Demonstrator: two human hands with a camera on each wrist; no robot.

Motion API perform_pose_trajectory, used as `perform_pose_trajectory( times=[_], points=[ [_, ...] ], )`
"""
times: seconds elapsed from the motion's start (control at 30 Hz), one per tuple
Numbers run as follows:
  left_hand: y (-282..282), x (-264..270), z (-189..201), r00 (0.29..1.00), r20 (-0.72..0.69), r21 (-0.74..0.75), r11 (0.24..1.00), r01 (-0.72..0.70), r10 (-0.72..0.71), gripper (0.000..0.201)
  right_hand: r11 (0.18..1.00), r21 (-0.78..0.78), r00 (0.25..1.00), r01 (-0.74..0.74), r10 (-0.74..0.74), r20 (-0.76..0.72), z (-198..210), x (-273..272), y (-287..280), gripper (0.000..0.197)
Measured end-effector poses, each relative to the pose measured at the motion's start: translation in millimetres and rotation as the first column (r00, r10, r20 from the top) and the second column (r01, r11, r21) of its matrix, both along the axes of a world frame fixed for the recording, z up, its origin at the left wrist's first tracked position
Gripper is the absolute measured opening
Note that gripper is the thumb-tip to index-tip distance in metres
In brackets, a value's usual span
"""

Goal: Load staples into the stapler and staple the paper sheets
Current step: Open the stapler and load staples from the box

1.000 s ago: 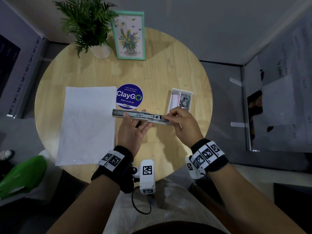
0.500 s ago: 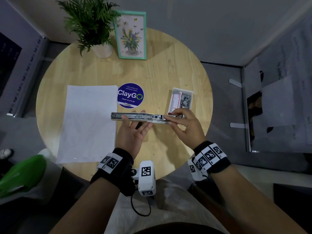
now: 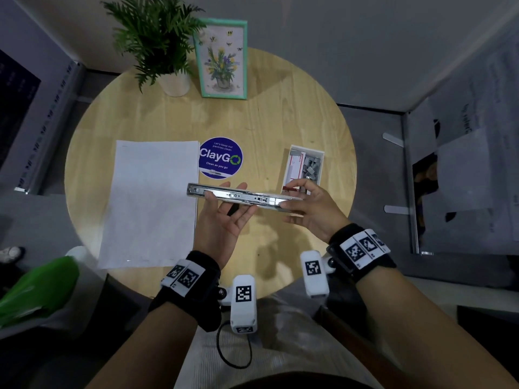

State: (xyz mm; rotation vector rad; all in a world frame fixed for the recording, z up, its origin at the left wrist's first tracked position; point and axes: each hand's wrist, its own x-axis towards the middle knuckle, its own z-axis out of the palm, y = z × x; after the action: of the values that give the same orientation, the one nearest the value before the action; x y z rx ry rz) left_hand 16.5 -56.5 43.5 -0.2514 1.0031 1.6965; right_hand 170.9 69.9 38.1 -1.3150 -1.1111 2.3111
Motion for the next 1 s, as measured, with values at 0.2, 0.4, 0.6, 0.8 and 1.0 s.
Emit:
perform_pose_trajectory(
  times=[0.2,0.4,0.6,0.8,1.0],
  points=[
    [-1.4,-2.0,1.4,1.0,-0.002,0.009,1.0,0.009,-0.009,0.044,0.985,-0.17,1.0,0.011,-0.013,-0.012,3.4,-4.5,-0.9,0.023],
    [-0.6,-3.0,2.6,1.0,-0.024,-0.004,1.0,-0.008,0.008,0.046,0.983,-0.133,0.989,0.123,-0.132,-0.06,-0.2,-6.1,-7.8,0.022],
    [1.7,-7.1,11.8,0.979,-0.184,-0.027,0.996,0.082,-0.086,0.043,0.94,-0.323,0.966,0.111,-0.179,-0.187,2.2,-0.6,-12.0,0.048],
    [5.4,-7.2,22.1,0.915,-0.383,-0.081,0.991,0.104,-0.127,0.032,0.932,-0.342,0.969,0.125,-0.189,-0.161,3.8,-5.6,-16.9,0.032],
    [-1.2,-12.0,18.8,0.693,-0.669,-0.14,0.962,0.235,-0.267,0.027,0.97,-0.237,0.988,-0.052,0.015,-0.153,7.6,-23.8,-38.6,0.035]
  ],
)
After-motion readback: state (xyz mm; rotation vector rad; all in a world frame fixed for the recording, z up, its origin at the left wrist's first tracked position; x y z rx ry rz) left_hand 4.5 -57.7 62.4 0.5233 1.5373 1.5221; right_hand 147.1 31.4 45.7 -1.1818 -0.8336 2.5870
